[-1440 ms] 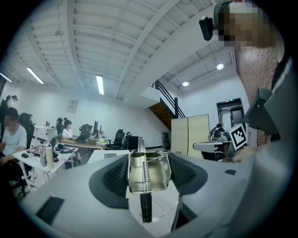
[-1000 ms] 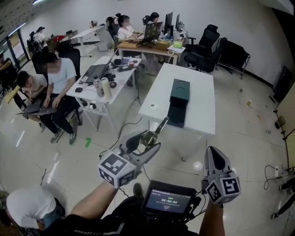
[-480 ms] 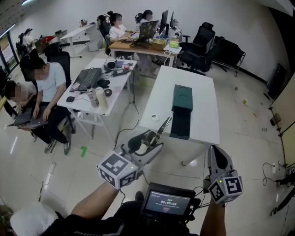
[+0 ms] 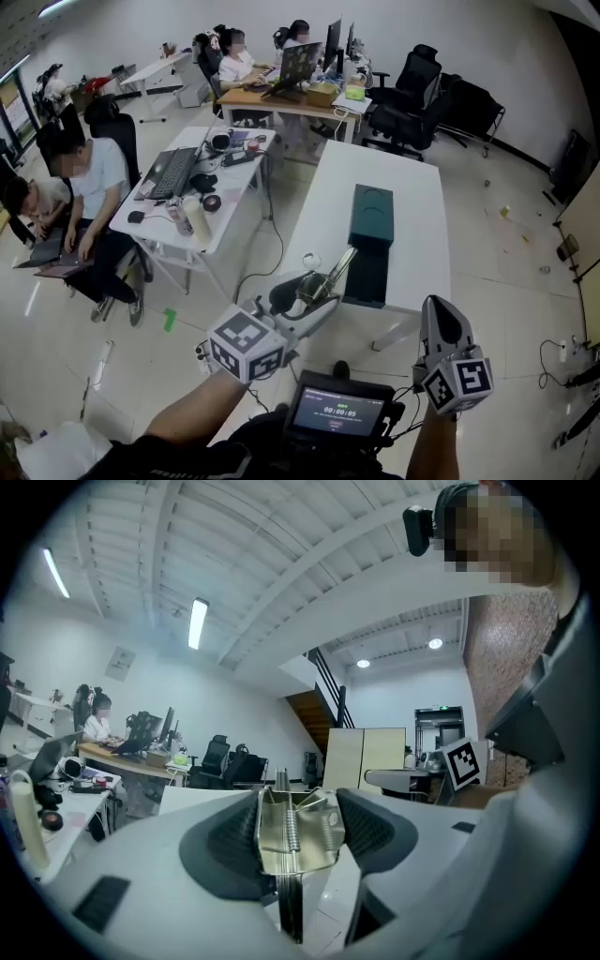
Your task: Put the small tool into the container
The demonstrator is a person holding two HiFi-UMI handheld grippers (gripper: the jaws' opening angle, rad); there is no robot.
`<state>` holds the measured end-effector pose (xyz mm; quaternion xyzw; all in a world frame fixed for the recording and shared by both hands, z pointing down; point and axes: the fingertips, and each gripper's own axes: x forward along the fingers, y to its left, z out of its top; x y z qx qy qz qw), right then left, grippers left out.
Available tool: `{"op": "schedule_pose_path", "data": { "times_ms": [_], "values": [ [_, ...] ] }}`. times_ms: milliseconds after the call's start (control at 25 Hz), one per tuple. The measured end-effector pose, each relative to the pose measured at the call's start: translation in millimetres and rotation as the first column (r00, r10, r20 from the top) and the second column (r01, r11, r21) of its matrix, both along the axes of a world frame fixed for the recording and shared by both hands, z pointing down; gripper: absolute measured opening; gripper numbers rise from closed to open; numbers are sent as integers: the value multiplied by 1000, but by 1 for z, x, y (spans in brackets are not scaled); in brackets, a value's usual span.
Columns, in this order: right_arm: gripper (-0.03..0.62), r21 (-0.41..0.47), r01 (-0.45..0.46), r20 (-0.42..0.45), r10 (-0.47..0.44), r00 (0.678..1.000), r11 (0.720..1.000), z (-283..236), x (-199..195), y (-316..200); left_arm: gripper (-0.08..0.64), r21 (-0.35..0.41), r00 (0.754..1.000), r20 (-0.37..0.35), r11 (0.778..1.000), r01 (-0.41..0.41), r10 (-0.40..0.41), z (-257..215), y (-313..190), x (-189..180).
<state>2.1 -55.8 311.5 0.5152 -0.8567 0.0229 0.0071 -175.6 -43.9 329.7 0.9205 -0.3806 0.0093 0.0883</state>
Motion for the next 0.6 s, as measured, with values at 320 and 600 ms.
{"op": "schedule_pose_path", "data": {
  "times_ms": [320, 600],
  "values": [
    [3, 5, 53, 11, -54, 999, 999, -2, 58, -143, 276, -65, 999, 26, 997, 31, -29, 13, -141, 72],
    [3, -9, 122, 38, -121, 992, 992, -1, 102, -253, 276, -86, 998, 24, 994, 67, -65, 11, -236, 127]
  ]
}}
